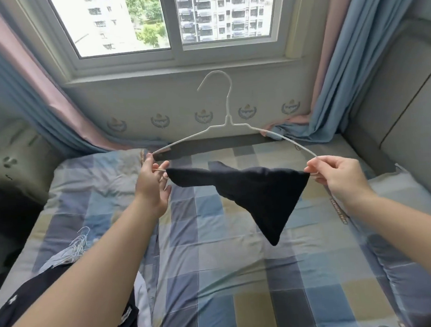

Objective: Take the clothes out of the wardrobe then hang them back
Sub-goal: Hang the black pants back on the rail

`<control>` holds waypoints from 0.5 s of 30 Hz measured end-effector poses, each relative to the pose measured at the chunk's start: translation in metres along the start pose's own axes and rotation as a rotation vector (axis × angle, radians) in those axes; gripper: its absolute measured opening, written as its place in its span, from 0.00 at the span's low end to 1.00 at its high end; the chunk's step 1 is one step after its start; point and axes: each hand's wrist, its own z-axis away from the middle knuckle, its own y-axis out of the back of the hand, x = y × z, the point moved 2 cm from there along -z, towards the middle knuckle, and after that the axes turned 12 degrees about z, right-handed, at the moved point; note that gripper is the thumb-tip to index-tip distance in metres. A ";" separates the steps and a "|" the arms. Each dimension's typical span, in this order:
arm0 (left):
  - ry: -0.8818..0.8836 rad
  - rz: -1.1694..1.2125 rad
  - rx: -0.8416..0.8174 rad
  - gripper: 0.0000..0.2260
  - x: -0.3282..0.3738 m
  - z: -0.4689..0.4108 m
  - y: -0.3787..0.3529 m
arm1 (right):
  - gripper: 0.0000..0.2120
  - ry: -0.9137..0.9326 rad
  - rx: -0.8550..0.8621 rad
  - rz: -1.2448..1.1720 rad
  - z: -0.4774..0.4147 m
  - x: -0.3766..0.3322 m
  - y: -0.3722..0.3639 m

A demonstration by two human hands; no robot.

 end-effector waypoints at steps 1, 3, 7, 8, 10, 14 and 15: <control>-0.006 0.025 -0.017 0.14 0.003 0.016 0.002 | 0.07 0.042 0.010 0.030 0.011 -0.007 0.011; -0.009 0.062 -0.055 0.14 0.011 0.043 0.002 | 0.07 0.147 0.028 0.104 0.033 -0.025 0.031; 0.010 0.076 -0.144 0.14 0.019 0.076 0.000 | 0.07 0.301 -0.007 0.172 0.067 -0.057 0.061; 0.016 0.071 -0.165 0.14 0.020 0.082 0.000 | 0.07 0.321 -0.028 0.196 0.075 -0.064 0.065; 0.035 0.057 -0.194 0.14 0.019 0.092 -0.001 | 0.06 0.349 -0.063 0.254 0.094 -0.074 0.070; 0.132 -0.002 -0.288 0.16 0.010 0.106 0.002 | 0.05 0.365 -0.134 0.284 0.137 -0.091 0.067; 0.166 -0.022 -0.324 0.17 0.007 0.109 0.004 | 0.05 0.359 -0.148 0.271 0.149 -0.095 0.064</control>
